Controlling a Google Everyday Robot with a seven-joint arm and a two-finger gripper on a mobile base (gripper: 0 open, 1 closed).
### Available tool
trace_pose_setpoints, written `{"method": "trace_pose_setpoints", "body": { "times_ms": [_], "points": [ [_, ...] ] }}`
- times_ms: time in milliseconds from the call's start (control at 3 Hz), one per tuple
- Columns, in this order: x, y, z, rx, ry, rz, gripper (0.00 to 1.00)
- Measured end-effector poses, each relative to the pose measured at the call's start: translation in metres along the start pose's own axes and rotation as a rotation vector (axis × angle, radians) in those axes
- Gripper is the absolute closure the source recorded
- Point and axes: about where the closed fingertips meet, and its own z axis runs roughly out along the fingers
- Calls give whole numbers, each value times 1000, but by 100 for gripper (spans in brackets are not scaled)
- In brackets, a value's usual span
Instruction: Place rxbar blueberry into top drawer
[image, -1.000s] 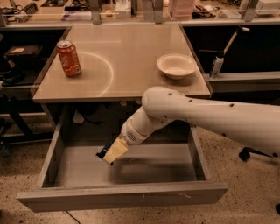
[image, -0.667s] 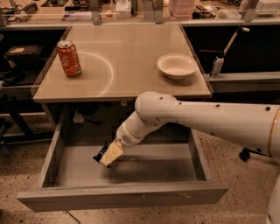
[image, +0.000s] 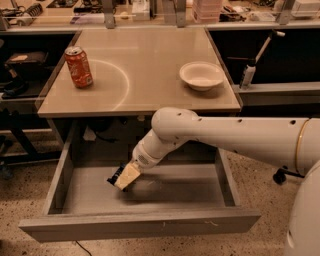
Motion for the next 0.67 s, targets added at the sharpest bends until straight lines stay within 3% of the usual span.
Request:
{"method": "trace_pose_setpoints", "body": {
  "times_ms": [667],
  "points": [
    [0,0,0,0,0,0,35]
  ]
}}
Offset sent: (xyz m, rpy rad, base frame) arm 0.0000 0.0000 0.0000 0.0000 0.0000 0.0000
